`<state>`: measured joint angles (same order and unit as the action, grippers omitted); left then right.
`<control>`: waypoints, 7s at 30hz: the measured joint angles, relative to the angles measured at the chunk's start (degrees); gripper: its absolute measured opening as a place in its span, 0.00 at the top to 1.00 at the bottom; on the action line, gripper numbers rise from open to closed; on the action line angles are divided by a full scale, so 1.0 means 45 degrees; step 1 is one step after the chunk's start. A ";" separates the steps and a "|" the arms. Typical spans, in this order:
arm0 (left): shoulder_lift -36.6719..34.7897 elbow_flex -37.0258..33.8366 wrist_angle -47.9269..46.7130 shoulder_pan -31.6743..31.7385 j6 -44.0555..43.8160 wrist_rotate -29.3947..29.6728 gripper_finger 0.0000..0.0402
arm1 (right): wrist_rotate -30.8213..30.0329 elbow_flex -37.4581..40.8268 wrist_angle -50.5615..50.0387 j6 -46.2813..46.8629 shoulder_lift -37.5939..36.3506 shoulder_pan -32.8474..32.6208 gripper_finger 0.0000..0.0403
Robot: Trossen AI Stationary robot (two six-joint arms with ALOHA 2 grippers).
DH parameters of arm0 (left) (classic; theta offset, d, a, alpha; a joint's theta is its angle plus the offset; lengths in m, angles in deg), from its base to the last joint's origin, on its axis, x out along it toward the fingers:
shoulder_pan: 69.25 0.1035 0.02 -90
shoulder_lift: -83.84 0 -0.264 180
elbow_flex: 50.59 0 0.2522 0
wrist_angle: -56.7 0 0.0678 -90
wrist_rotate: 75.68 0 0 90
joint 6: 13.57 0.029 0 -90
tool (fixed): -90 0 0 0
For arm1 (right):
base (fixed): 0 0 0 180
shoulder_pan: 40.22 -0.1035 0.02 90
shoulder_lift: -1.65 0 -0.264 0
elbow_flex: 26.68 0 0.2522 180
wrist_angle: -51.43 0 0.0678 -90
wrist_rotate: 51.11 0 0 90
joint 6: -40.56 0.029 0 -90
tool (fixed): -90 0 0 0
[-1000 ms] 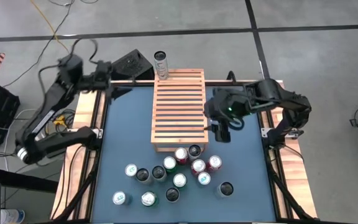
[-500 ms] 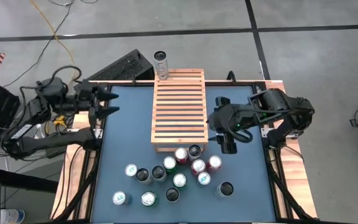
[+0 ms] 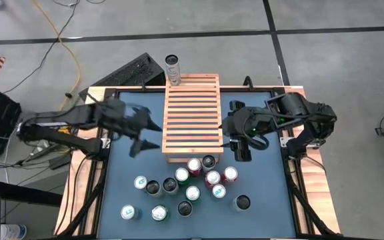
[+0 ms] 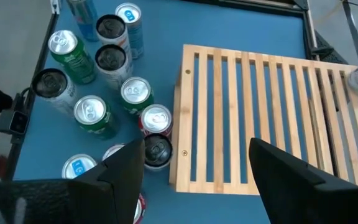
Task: Place canned beverage on shelf
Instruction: Put the right white yellow soda can on the shelf aligned with the other white yellow soda can
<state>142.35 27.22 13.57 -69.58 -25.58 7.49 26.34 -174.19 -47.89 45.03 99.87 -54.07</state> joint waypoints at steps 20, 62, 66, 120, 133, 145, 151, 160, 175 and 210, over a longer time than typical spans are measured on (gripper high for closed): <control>0.4618 0.2246 -0.1810 -0.3957 0.2091 0.1868 0.18 | 0.0148 0.0000 -0.0617 -0.1339 0.0000 0.0005 0.33; 0.6613 0.1862 -0.1430 -0.4795 0.2405 0.1003 0.18 | 0.0172 -0.0019 -0.0903 -0.1642 0.0005 0.0005 0.33; 0.6613 0.1862 -0.1626 -0.4800 0.3064 0.1216 0.18 | 0.0173 -0.0019 -0.0903 -0.1638 0.0005 0.0005 0.33; 0.6613 0.4582 -0.2769 -0.4474 0.0098 0.1825 0.39 | 0.0173 -0.0005 -0.0888 -0.2745 -0.1819 0.0971 0.33; 0.6597 0.7935 -0.4664 -0.3147 0.0338 0.3964 0.39 | 0.0139 -0.0010 -0.0956 -0.2933 -0.3058 0.2090 0.33; 0.6588 0.9374 -0.5282 0.0981 0.3236 0.3641 0.39 | 0.0148 -0.0005 -0.0986 -0.3780 -0.3116 0.3351 0.33; 0.6588 0.9555 -0.5130 0.3578 0.4428 0.2436 0.39 | 0.0147 -0.0005 -0.0988 -0.3969 -0.3012 0.4363 0.33; 0.7029 0.9594 -0.3737 0.6237 0.5501 -0.0082 0.39 | 0.0434 -0.0010 -0.0981 -0.4370 -0.2718 0.5836 0.33; 1.0988 1.4029 -0.7275 0.6731 0.7490 0.0134 0.39 | 0.1212 -0.0010 -0.0611 -0.4359 -0.2555 0.7234 0.33; 1.1538 1.5481 -0.8974 0.8241 0.7811 -0.2283 0.39 | 0.1523 -0.0005 -0.0466 -0.5013 -0.1588 0.7951 0.33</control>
<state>194.27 96.88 -26.81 -32.50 9.57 -2.79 33.19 -174.21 -49.98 22.47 92.72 -18.29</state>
